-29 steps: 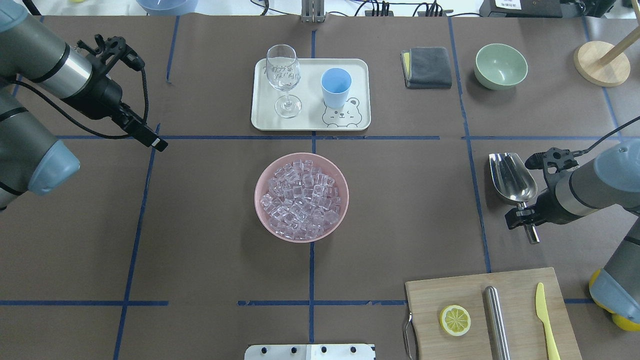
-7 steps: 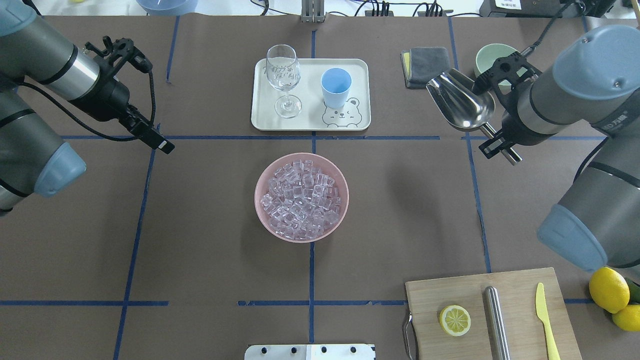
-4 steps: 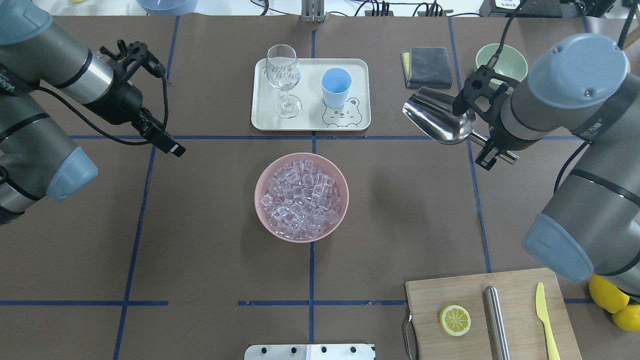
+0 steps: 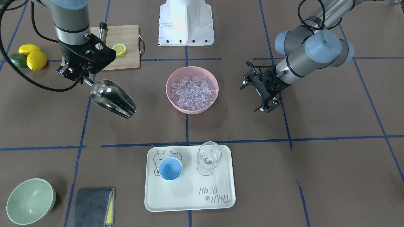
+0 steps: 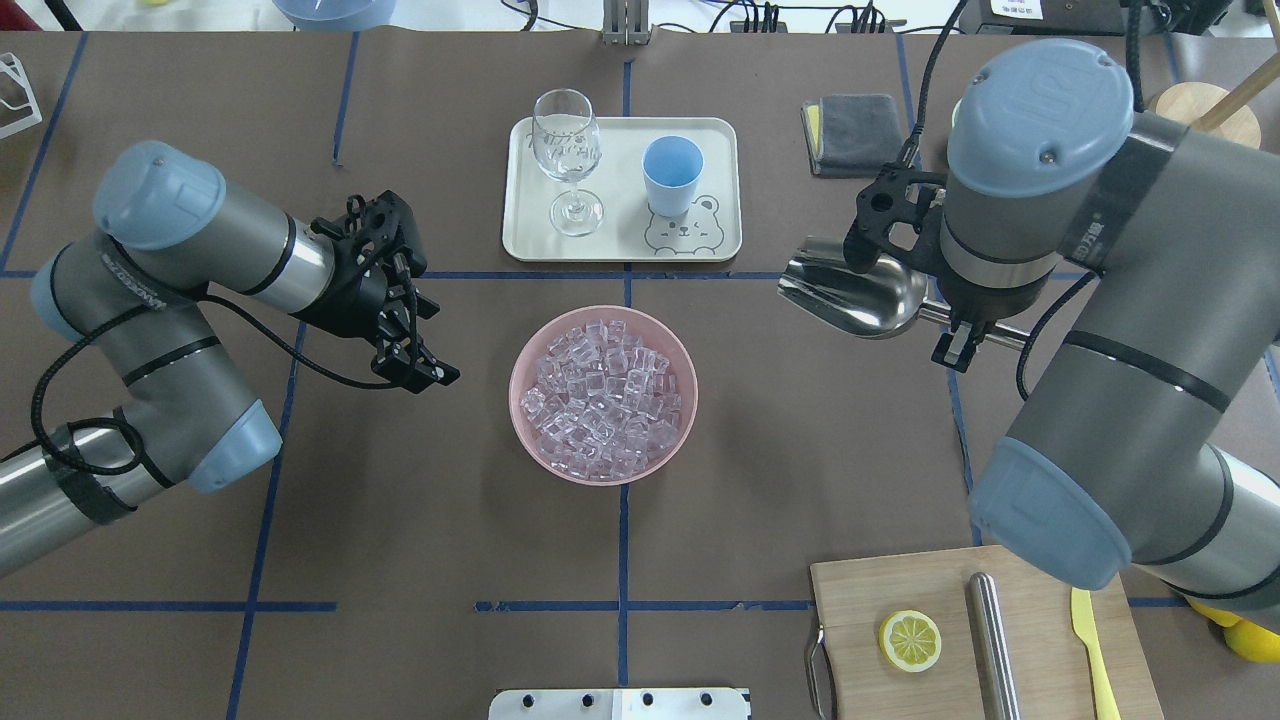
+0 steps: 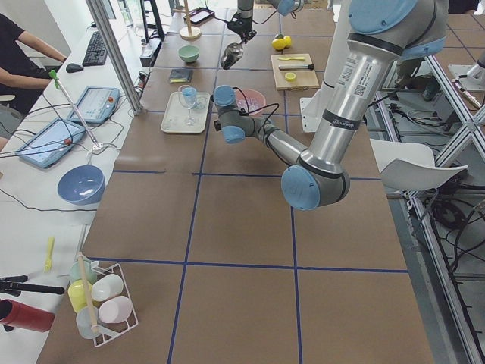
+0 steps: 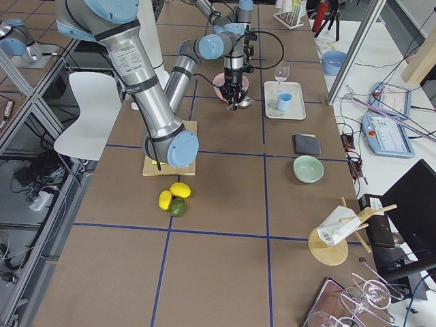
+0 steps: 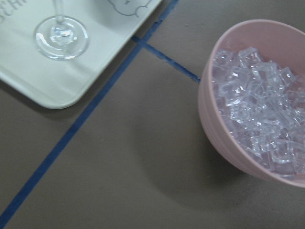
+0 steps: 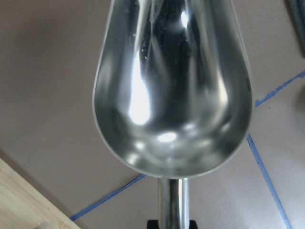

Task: Put ice in cup with scoop
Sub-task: 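Carry the scoop toward the pink bowl while the left gripper reaches its rim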

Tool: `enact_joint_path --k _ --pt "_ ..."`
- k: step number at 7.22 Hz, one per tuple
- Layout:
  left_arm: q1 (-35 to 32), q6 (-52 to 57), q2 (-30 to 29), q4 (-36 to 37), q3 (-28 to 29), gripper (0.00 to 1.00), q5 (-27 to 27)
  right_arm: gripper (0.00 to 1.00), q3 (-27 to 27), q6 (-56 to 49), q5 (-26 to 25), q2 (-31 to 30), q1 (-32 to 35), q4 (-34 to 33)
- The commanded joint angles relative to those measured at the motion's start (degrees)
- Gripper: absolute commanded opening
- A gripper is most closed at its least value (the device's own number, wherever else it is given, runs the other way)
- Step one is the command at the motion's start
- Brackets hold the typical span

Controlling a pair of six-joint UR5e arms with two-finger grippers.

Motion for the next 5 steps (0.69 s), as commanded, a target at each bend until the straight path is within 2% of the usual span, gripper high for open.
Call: enact_joint_path --k 1,3,5 --pt "2.0 12.7 0.0 -3.3 1.2 1.0 0.9 0.0 1.5 -1.3 0.6 1.2 -3.5 -3.2" --pt "3.9 13.8 -1.1 -6.0 1.4 1.0 1.0 0.0 1.0 -1.4 0.5 2.9 -4.5 -4.0" --pt "4.3 13.7 -1.5 -9.1 4.0 1.0 0.9 0.0 -1.1 -6.3 -0.2 8.4 -4.6 -11.4"
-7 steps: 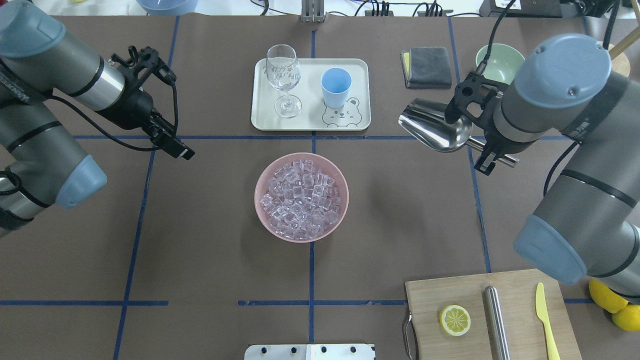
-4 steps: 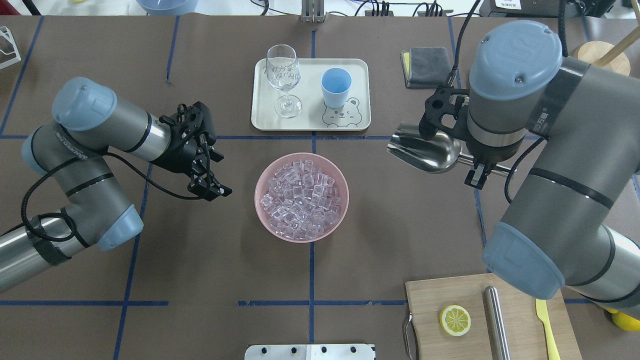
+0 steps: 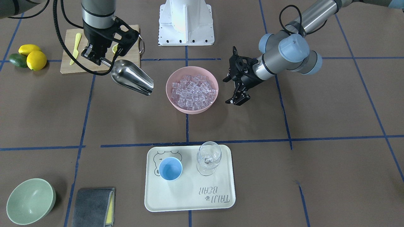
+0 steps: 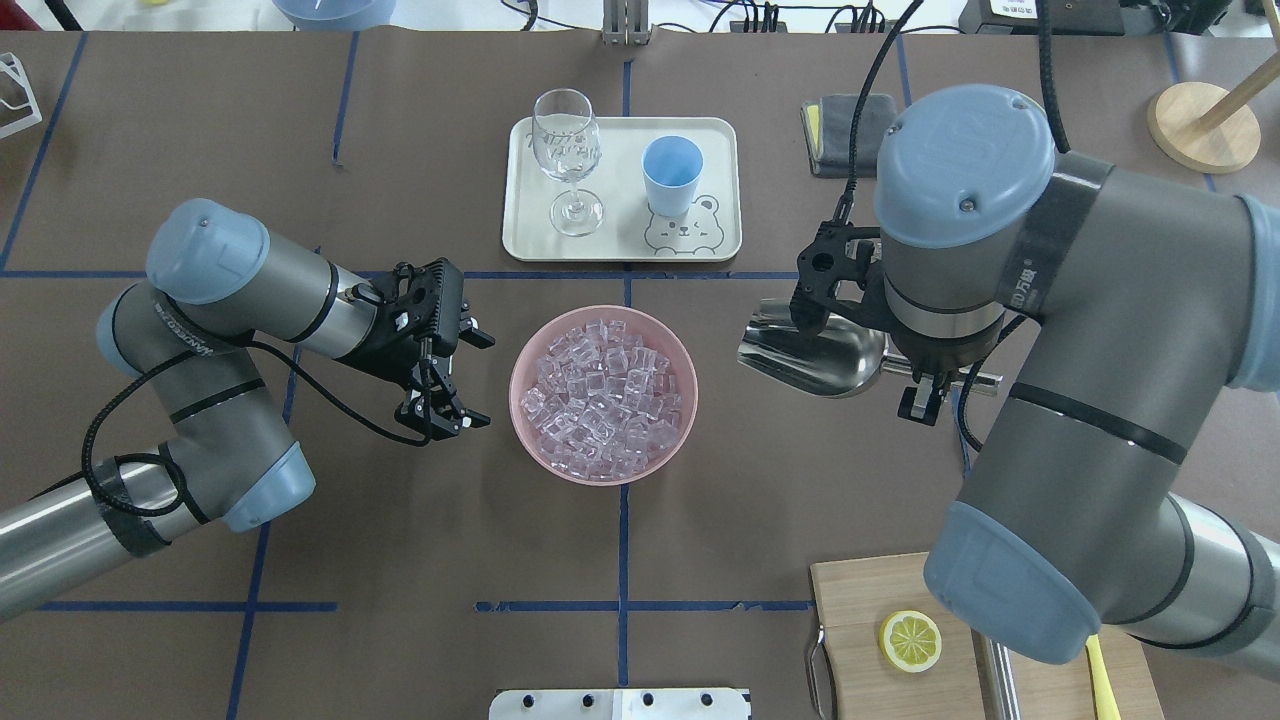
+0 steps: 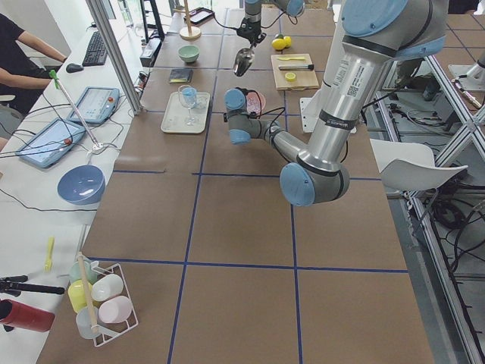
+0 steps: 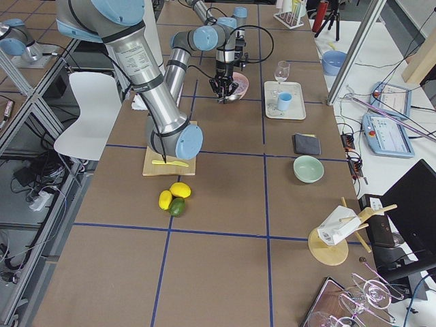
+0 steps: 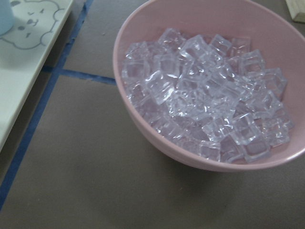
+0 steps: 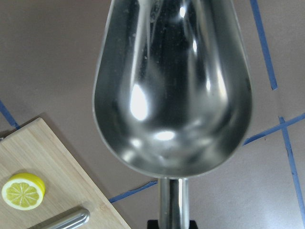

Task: Put ice in cup with scoop
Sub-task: 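Carry the scoop toward the pink bowl while the left gripper reaches its rim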

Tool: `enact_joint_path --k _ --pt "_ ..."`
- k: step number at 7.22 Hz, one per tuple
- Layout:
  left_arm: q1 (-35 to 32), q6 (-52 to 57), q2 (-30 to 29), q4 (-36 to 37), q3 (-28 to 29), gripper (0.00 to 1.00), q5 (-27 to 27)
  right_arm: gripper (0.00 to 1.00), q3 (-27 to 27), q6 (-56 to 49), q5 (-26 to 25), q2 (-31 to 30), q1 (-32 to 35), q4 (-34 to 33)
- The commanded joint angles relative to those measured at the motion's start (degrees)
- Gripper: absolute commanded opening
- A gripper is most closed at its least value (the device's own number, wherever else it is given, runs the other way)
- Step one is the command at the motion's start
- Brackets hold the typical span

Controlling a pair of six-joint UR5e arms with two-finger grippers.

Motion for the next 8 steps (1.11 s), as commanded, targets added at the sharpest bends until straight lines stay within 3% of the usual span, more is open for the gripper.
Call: enact_joint_path --k 1,4,7,8 --pt "0.4 0.0 -0.4 -4.3 3.0 1.0 0.0 0.0 -3.8 -2.9 -0.5 6.3 -0.1 -5.4" --pt "0.5 -0.9 -0.6 -7.7 4.5 1.0 -4.7 0.0 -6.4 -6.1 -2.5 10.8 -0.1 -9.7" --pt "0.6 -8.2 -1.4 -18.2 9.8 1.0 -4.4 0.0 -7.6 -6.2 -2.7 13.4 -0.1 -10.0" --pt "0.6 -8.5 -1.5 -18.5 9.9 1.0 -4.0 0.0 -8.0 -6.1 -2.7 14.0 -0.1 -10.0"
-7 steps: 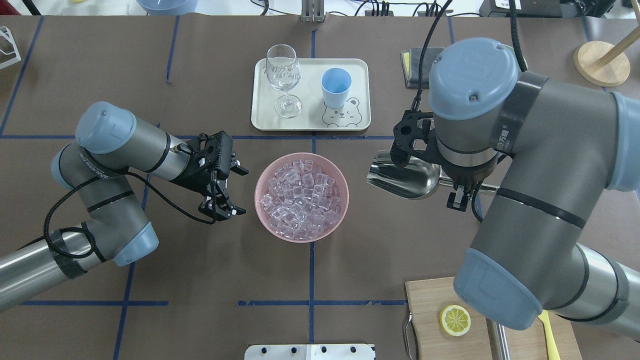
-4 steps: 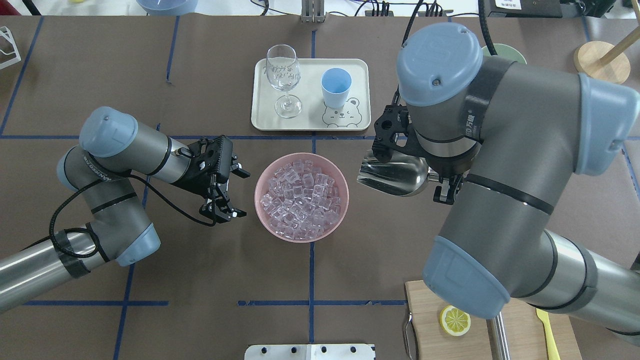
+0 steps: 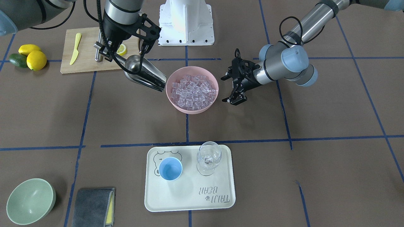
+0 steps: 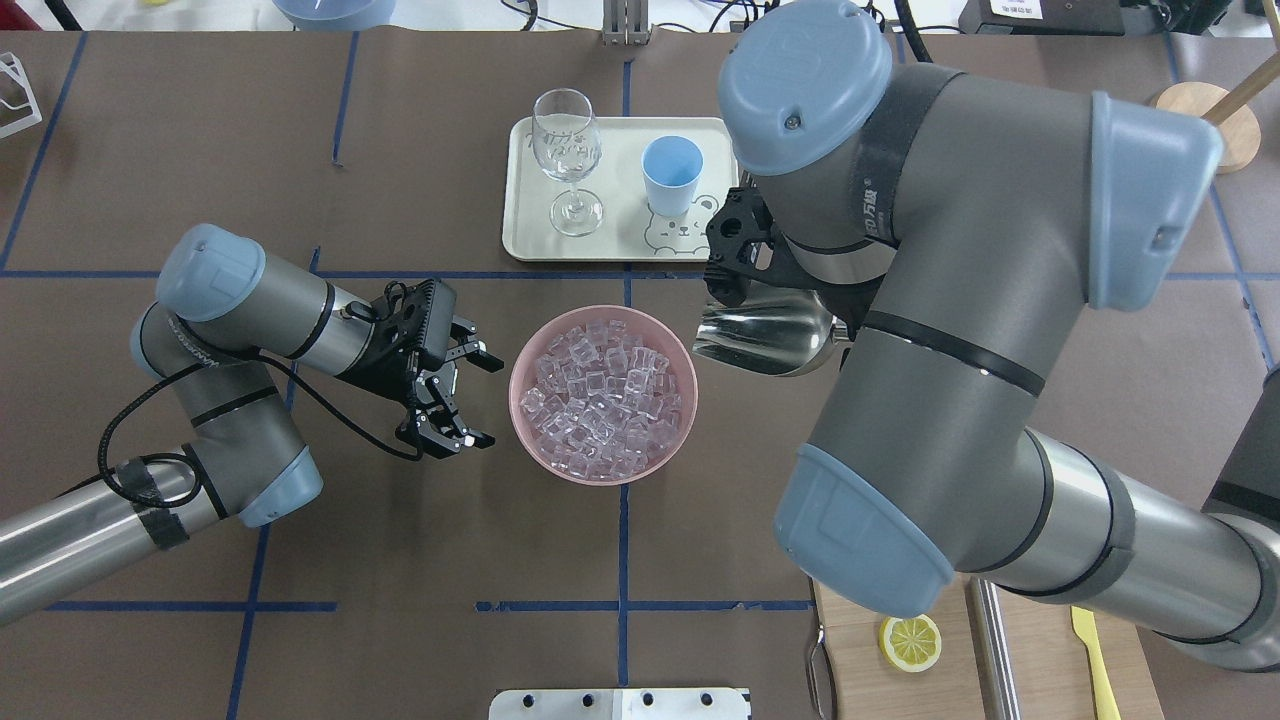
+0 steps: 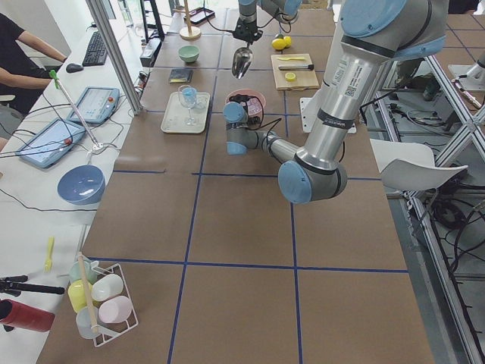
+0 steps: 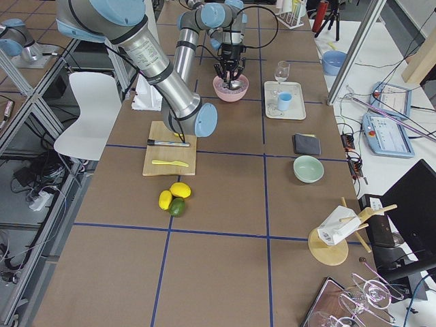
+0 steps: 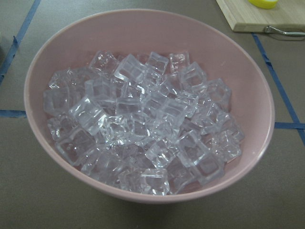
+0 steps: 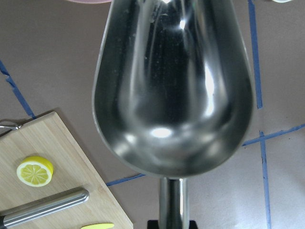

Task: Put ice in cup with scoop
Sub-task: 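Carry the scoop toward the pink bowl while the left gripper reaches its rim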

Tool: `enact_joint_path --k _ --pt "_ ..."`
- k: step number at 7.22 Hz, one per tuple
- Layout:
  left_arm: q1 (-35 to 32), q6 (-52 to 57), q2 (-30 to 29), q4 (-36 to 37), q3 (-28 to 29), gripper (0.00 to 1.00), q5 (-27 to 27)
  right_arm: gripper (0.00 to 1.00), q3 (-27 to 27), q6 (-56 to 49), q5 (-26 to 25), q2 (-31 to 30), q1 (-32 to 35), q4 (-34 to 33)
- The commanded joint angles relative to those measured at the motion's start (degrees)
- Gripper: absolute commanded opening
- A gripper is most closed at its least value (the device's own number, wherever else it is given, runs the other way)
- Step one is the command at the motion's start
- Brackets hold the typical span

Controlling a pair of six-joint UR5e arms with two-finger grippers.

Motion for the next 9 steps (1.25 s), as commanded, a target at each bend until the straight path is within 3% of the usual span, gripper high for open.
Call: enact_joint_path --k 1,6,9 --pt "0.1 -1.4 -0.5 -2.2 1.0 1.0 0.5 0.0 -0.5 0.0 -0.1 1.1 0.0 0.0" --pt "1.6 -8.3 -0.7 -4.9 1.0 1.0 11.4 0.0 -1.2 0.0 -0.1 2.1 0.0 0.0" --pt "3.0 -9.2 -0.3 -5.2 0.9 1.0 12.2 0.0 -1.2 0.0 0.0 2.2 -0.1 0.0"
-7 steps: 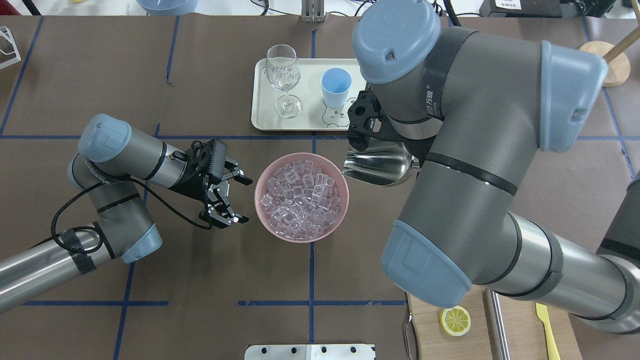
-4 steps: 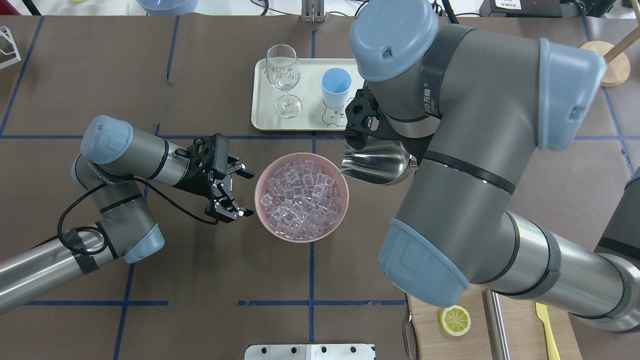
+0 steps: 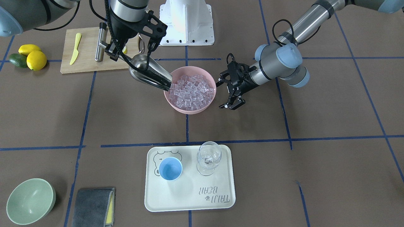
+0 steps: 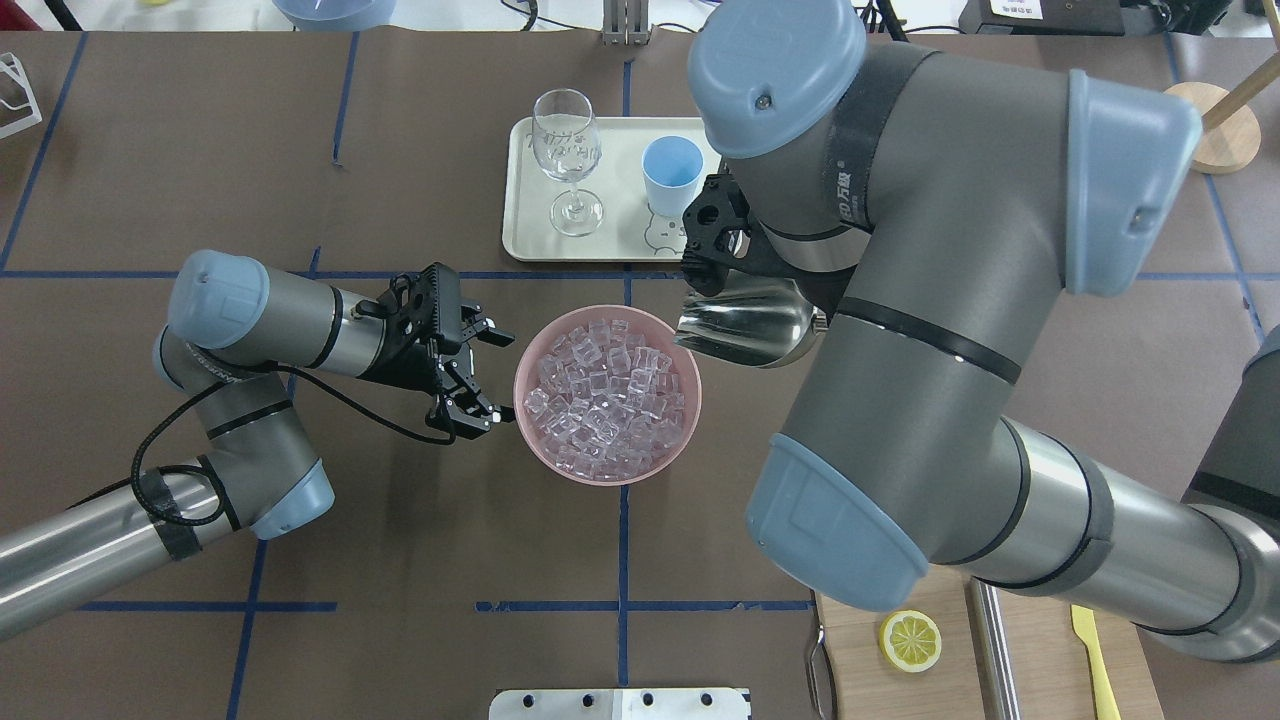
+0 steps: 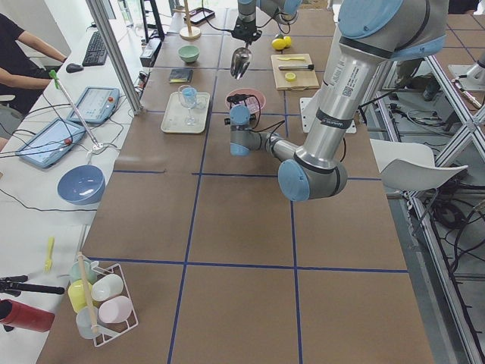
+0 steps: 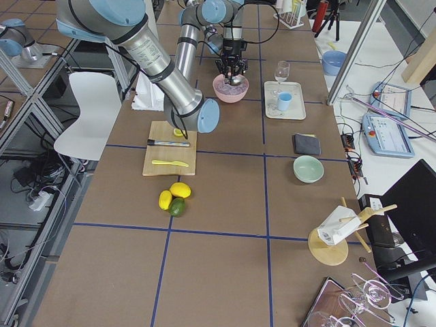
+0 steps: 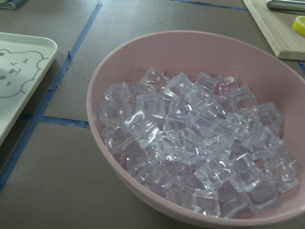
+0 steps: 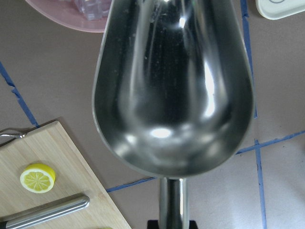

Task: Put ice in cup with scoop
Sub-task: 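Carry the scoop toward the pink bowl while the left gripper reaches its rim, then swing the right arm over and lower the scoop into the ice bowl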

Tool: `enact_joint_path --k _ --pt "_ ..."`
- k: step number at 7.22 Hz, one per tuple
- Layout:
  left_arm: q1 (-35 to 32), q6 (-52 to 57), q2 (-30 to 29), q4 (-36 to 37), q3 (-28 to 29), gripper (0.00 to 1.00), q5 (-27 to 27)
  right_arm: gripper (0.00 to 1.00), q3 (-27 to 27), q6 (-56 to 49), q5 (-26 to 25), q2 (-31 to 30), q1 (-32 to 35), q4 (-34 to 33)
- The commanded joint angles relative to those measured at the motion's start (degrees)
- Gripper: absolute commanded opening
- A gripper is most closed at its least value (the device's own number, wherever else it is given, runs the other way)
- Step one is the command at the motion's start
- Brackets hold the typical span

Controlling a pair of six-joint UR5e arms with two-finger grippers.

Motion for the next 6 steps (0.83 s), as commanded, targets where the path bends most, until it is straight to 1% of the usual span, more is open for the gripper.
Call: enact_joint_path --k 1,3,4,5,6 --pt "0.4 -0.2 0.6 0.0 -0.1 1.0 -0.2 0.0 0.0 0.0 0.2 0.2 -0.1 0.0" --pt "2.1 0.1 0.5 0.0 -0.5 1.0 -0.2 0.0 -0.1 0.1 0.2 0.2 -0.2 0.1" --pt "2.7 0.0 0.4 -0.1 -0.5 1.0 -0.2 0.0 -1.1 0.1 0.1 0.3 -0.2 0.2" --pt "2.8 0.0 0.4 -0.1 -0.5 1.0 -0.1 0.0 -2.5 0.1 0.0 1.3 -0.2 0.3" --pt "2.8 0.0 0.4 -0.2 -0.6 1.0 -0.1 0.0 -7.0 0.1 0.2 4.4 -0.2 0.3"
